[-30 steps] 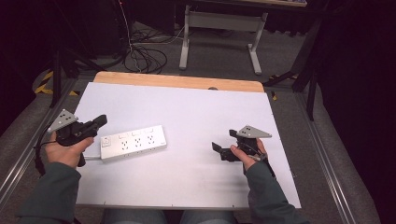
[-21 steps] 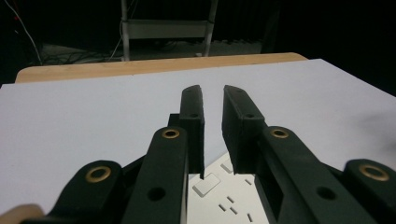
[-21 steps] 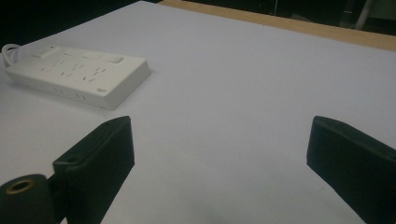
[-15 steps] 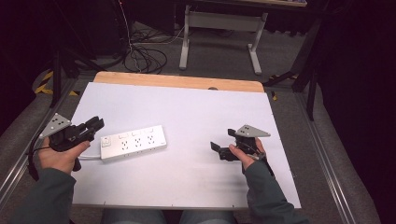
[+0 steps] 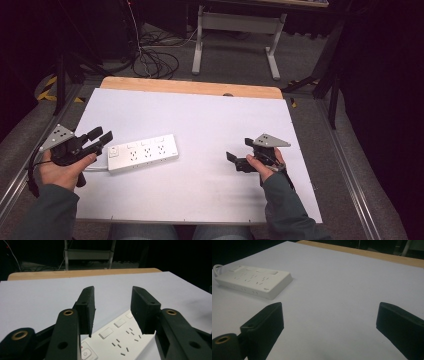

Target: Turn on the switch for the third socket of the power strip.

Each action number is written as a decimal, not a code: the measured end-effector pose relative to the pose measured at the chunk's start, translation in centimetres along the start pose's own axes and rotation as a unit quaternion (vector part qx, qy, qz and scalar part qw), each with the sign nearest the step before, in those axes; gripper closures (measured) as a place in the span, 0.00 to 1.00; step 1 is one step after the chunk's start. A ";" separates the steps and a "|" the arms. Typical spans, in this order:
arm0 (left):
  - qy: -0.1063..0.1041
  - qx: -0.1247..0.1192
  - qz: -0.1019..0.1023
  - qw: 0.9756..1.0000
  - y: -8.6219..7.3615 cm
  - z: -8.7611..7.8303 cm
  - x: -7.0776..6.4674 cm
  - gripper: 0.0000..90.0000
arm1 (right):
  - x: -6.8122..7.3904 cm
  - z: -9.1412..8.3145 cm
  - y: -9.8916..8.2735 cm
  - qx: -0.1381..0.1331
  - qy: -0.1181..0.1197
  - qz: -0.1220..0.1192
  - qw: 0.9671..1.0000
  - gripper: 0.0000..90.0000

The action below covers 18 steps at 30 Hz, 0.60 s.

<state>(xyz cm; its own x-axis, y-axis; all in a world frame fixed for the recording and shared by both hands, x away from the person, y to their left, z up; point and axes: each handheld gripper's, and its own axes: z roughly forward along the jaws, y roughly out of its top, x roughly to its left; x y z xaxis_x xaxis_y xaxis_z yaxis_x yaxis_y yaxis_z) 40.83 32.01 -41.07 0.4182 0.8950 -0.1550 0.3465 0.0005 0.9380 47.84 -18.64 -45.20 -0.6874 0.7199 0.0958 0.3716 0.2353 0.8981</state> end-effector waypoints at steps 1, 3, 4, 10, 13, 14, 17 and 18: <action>0.001 0.001 0.003 1.000 0.0 0.0 -0.1 0.60 | 0.0 -0.1 0.0 0.000 0.000 -0.001 1.000 0.09; 0.003 -0.001 0.001 1.000 0.1 0.0 -0.2 0.59 | -0.1 -0.2 0.0 0.000 -0.002 0.000 1.000 0.09; 0.002 -0.003 -0.001 1.000 0.1 -0.1 -0.1 0.58 | -0.1 -0.2 -0.1 -0.001 -0.002 0.001 1.000 0.09; 0.001 -0.018 -0.016 1.000 0.0 -0.7 0.1 0.51 | -0.1 -0.4 -0.1 -0.003 -0.003 0.004 1.000 0.09; -0.007 -0.017 -0.016 1.000 0.0 -0.9 0.0 0.46 | -0.2 -0.4 -0.1 -0.003 -0.004 0.003 1.000 0.09; -0.011 -0.018 -0.016 1.000 0.0 -0.9 -0.1 0.44 | -0.1 -0.4 -0.1 -0.003 -0.004 0.004 1.000 0.09; -0.019 -0.018 -0.010 1.000 0.0 -1.0 -0.3 0.38 | -0.1 -0.4 -0.1 -0.003 -0.004 0.005 1.000 0.09; -0.021 -0.018 -0.007 1.000 0.0 -1.1 -0.3 0.37 | -0.1 -0.4 -0.1 -0.003 -0.004 0.003 1.000 0.09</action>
<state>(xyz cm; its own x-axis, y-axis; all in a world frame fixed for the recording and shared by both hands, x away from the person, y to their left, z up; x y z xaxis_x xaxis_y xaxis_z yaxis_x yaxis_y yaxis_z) 39.79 32.18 -40.70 0.4480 0.8757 -0.1799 0.3227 0.0293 0.9461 47.64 -19.03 -45.14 -0.6804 0.7261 0.0986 0.3728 0.2272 0.8997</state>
